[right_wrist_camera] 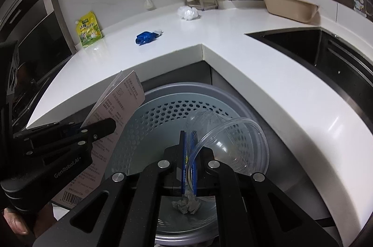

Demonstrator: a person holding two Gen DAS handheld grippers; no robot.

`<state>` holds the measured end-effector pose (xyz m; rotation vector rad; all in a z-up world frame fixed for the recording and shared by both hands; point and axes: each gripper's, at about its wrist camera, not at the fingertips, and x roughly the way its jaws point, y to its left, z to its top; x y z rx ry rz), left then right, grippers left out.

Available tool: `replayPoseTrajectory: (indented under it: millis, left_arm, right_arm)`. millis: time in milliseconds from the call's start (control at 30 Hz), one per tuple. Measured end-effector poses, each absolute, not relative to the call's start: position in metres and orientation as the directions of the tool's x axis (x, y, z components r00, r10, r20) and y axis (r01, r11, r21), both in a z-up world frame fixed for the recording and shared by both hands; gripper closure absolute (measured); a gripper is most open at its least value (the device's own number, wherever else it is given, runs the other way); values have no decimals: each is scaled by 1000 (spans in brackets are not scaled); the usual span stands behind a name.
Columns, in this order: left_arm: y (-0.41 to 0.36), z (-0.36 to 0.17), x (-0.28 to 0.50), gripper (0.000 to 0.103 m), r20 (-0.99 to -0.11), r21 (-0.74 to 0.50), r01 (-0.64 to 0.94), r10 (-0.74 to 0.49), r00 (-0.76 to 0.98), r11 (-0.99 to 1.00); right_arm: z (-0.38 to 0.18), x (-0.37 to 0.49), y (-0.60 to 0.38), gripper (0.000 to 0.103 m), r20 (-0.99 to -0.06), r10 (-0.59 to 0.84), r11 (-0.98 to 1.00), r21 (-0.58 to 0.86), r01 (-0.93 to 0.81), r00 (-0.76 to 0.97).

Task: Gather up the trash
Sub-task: 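Carry cup and receipt over the trash bin and open both tools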

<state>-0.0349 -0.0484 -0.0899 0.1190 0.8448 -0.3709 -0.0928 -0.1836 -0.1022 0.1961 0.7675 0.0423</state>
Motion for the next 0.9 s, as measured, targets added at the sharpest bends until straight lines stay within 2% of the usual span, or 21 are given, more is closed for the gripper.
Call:
replayPoseTrajectory:
  millis: [267, 300, 333, 367, 400, 433, 700, 800, 900]
  left_arm:
    - [-51, -94, -31, 90, -764, -51, 372, -276, 583, 927]
    - [-51, -94, -30, 85, -765, -56, 369, -278, 581, 928]
    - [-50, -94, -30, 74, -765, -59, 365, -277, 581, 929]
    - [-50, -94, -29, 67, -764, -57, 361, -273, 585, 931]
    - [-49, -93, -30, 50, -760, -53, 352, -267, 593, 934]
    - [-48, -92, -30, 37, -754, -52, 345, -263, 602, 937]
    - [-42, -89, -26, 36, -748, -58, 320, -253, 614, 946]
    - [-40, -87, -26, 27, -738, -54, 304, -243, 629, 951]
    - [-37, -84, -27, 22, -721, -53, 292, -239, 650, 955]
  right_arm:
    - [-106, -86, -186, 98, -688, 119, 979, 203, 32, 716]
    - [-105, -86, -186, 97, -687, 119, 978, 204, 33, 717]
    - [-105, -87, -187, 89, -685, 118, 978, 205, 36, 719]
    - [-105, -88, -189, 76, -681, 114, 977, 208, 42, 723]
    - [-104, -89, -191, 70, -678, 110, 977, 210, 48, 727]
    - [-103, -90, -193, 61, -672, 105, 976, 213, 55, 733]
    - [-101, -93, -199, 61, -656, 100, 973, 223, 66, 748]
    - [-102, -93, -199, 61, -658, 104, 972, 225, 63, 745]
    - [-102, -93, -198, 59, -655, 107, 973, 225, 57, 748]
